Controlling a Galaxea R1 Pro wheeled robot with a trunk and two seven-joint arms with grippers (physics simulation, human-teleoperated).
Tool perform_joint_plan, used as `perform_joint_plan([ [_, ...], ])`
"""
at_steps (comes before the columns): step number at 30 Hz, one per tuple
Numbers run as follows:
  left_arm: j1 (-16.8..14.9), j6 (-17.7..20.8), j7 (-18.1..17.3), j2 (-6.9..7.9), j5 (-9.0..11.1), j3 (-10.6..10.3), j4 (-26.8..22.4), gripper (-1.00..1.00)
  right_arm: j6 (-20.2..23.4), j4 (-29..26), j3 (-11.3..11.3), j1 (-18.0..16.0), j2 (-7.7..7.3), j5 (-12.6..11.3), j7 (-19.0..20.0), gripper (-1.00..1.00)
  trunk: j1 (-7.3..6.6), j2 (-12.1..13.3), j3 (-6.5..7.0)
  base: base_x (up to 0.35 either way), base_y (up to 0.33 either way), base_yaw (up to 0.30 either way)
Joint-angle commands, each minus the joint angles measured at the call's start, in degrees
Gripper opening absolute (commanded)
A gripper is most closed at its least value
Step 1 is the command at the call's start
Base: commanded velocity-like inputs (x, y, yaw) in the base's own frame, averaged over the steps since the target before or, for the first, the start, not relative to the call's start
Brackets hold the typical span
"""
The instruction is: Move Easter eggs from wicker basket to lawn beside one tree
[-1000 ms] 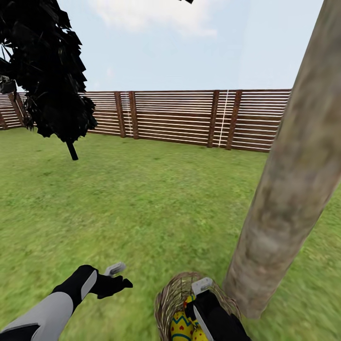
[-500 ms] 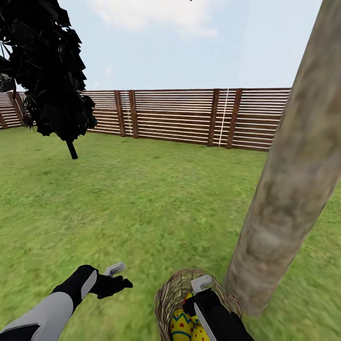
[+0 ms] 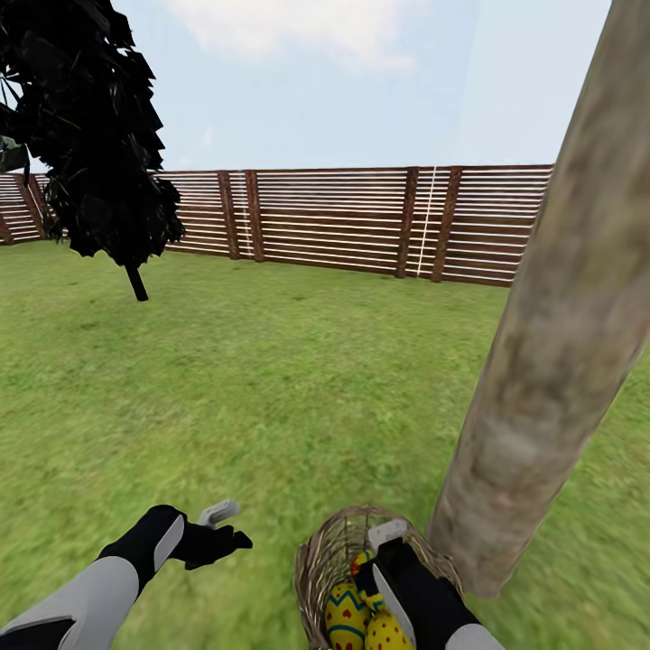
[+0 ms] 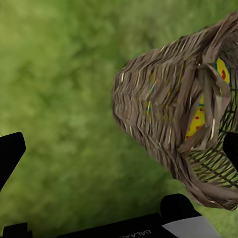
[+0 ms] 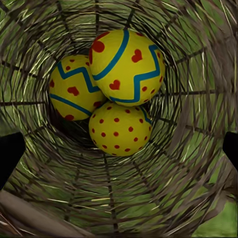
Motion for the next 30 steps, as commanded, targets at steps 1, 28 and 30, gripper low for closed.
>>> perform_joint_plan([
  [1, 0.0, 0.5, 0.1, 0.0, 0.3, 0.2, -0.1, 1.0, -0.4, 2.7, -0.3, -1.5, -0.02, -1.1, -0.2, 1.0, 0.22, -0.4, -0.24, 0.0, 0.0, 0.0],
  [28, 0.0, 0.5, 0.1, -0.1, 0.4, 0.2, -0.1, 1.0, -10.4, 15.7, 8.1, -12.3, 0.55, -2.2, -0.2, 1.0, 5.71, -10.5, -4.73, 0.0, 0.0, 0.0],
  [30, 0.0, 0.5, 0.1, -0.15, 0.4, 0.2, -0.1, 1.0, -7.9, 16.1, 10.5, -15.0, 0.39, -2.0, 0.7, 1.0, 5.71, -10.5, -4.73, 0.0, 0.0, 0.0],
])
